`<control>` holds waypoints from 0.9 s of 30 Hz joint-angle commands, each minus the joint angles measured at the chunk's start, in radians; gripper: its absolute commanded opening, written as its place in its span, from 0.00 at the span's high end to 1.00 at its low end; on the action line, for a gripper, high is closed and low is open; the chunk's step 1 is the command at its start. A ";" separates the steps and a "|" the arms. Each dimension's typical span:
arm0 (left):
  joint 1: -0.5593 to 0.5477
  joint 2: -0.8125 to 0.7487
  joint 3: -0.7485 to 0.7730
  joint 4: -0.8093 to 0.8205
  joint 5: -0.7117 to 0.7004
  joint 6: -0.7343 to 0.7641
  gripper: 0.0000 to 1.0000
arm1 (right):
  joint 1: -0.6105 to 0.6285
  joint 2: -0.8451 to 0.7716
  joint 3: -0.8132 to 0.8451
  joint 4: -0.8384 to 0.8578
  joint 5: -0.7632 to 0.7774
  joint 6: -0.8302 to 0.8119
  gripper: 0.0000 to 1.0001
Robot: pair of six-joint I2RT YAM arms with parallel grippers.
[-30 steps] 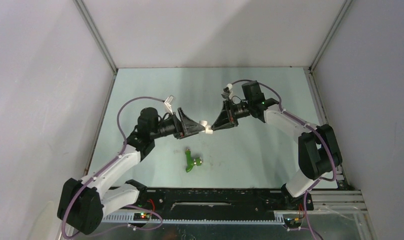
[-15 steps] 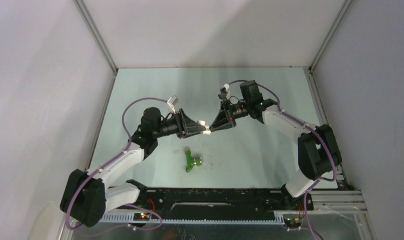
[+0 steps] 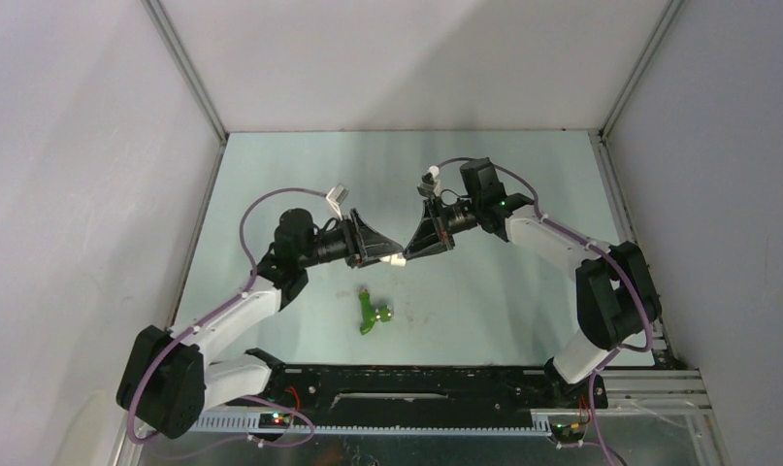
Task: Install the water faucets
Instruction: Pick up the adaptor at the center of the board.
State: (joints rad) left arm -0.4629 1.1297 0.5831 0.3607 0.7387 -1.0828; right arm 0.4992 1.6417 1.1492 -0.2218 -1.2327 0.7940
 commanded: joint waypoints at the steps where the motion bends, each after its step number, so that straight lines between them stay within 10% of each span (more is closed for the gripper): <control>1: -0.005 -0.008 -0.002 0.096 0.019 -0.023 0.47 | 0.002 -0.009 0.033 0.015 -0.037 -0.009 1.00; 12: -0.005 -0.021 -0.013 0.113 0.009 -0.042 1.00 | -0.002 -0.002 0.033 0.015 -0.011 0.004 0.98; 18: 0.004 -0.063 0.012 -0.106 -0.083 0.073 1.00 | -0.024 -0.033 0.032 -0.068 0.076 -0.063 0.41; 27: 0.077 -0.156 0.056 -0.794 -0.414 0.338 1.00 | -0.068 -0.040 0.033 -0.238 0.201 -0.174 0.07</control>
State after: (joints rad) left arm -0.4129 1.0176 0.5983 -0.1120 0.5041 -0.8795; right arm 0.4435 1.6379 1.1511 -0.3691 -1.0981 0.6899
